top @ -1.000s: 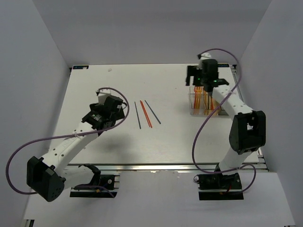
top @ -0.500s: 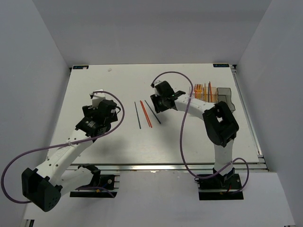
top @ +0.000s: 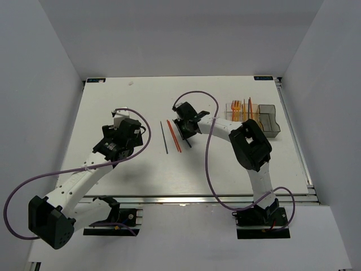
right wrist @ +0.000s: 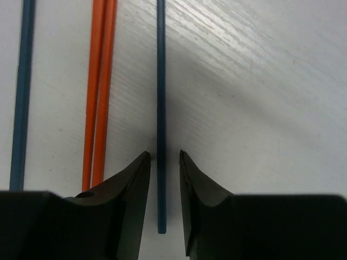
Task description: Sort the eating utensils into containers
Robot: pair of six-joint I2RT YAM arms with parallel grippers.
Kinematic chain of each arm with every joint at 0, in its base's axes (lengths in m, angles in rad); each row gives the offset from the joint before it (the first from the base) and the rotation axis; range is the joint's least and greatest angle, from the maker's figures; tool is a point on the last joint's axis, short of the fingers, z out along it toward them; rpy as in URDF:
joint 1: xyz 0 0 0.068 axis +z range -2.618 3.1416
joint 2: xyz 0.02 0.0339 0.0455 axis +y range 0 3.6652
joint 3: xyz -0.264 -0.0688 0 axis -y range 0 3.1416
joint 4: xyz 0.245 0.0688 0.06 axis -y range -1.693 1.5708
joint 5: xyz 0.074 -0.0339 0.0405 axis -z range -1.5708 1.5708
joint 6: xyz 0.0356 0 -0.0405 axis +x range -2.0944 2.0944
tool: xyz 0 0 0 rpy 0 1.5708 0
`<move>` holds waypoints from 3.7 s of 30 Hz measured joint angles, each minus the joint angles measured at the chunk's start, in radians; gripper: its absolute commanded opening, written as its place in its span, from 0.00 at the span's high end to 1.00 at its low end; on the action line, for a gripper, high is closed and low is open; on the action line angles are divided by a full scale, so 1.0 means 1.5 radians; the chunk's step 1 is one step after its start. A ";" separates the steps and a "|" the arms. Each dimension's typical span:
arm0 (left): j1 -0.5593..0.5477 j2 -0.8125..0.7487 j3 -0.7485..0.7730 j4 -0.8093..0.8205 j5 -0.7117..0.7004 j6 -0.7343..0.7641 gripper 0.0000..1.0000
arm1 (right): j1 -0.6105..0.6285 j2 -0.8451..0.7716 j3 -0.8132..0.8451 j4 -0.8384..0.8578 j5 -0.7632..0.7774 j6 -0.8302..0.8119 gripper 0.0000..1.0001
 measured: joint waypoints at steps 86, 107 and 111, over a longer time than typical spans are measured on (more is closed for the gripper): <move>0.004 -0.021 -0.020 0.016 0.025 0.010 0.02 | 0.059 -0.052 -0.065 0.086 0.109 0.082 0.50; 0.004 -0.020 -0.020 0.016 0.034 0.011 0.02 | 0.096 -0.011 -0.032 0.066 0.137 0.120 0.66; 0.004 -0.020 -0.020 0.016 0.037 0.010 0.02 | 0.096 -0.001 -0.025 0.065 0.134 0.120 0.67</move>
